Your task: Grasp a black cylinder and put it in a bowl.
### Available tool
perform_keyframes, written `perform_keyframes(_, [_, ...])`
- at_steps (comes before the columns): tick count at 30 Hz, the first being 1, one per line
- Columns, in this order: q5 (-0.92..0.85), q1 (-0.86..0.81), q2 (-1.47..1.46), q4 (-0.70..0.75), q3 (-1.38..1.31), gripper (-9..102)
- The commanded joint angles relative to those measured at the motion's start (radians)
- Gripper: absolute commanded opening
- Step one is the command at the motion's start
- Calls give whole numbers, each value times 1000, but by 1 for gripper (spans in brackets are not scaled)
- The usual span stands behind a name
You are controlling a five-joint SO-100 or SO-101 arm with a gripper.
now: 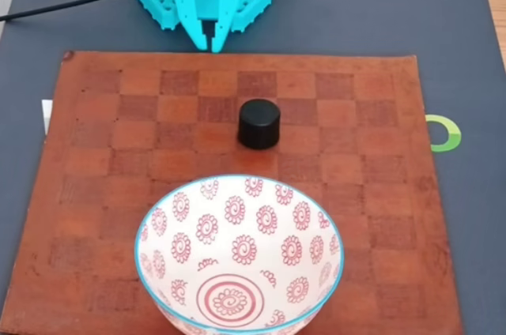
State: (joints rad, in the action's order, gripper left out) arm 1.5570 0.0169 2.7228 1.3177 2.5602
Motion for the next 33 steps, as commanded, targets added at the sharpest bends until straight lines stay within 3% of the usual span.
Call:
perform_keyframes(1, [-34, -12, -109, 54, -147, 0])
perform_keyframes(15, [-104, 5, -603, 259, -565, 0])
perform_keyframes(25, [-123, 84, -881, 261, -701, 0])
perform_keyframes(33, [-41, 239, -1005, 261, -746, 19])
